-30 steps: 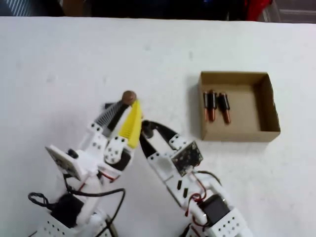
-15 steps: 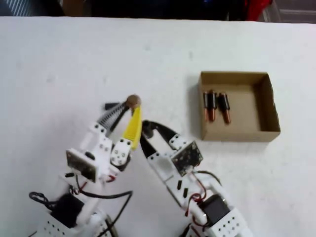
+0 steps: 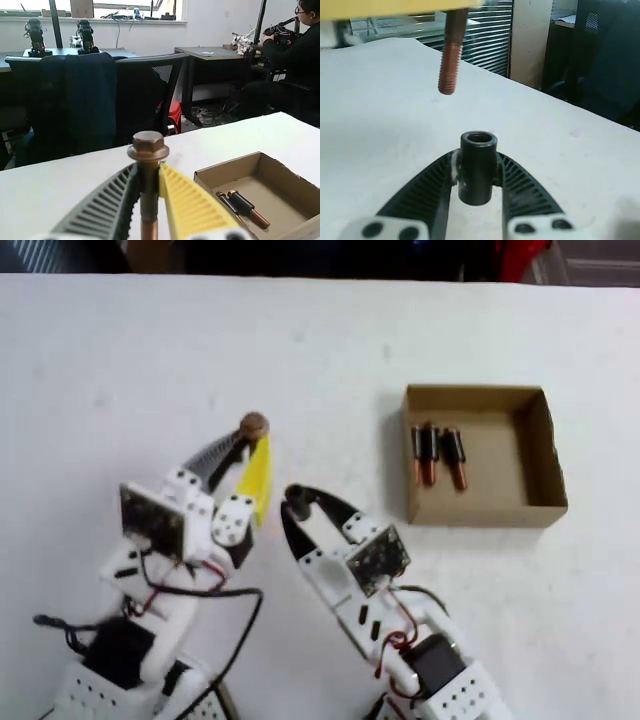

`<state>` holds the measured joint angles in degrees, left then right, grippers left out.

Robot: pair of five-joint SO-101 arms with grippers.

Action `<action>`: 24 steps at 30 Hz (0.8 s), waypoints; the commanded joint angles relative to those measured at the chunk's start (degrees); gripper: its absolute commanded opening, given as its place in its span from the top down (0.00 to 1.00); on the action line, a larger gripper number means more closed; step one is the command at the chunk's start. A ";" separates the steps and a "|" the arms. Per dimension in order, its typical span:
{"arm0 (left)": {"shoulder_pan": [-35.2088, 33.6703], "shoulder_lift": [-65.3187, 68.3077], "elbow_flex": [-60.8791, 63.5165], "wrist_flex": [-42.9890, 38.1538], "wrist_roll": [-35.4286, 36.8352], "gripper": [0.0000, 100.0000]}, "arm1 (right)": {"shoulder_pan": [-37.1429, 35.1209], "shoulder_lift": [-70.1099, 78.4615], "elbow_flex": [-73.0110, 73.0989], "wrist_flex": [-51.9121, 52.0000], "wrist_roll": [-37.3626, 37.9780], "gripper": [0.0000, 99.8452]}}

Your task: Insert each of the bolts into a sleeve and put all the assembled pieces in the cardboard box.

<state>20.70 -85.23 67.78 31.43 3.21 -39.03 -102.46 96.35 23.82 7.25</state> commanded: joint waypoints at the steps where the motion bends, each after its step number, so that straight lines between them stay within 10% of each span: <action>1: -0.04 5.14 -5.63 -0.26 0.70 0.98 | 0.04 -0.31 0.53 0.22 0.79 0.98; 24: 3.47 11.03 -5.19 -7.12 11.52 0.98 | 0.04 -0.31 0.53 0.22 0.79 0.98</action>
<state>23.78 -74.33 62.86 27.91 12.62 -38.95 -102.46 96.35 23.82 7.25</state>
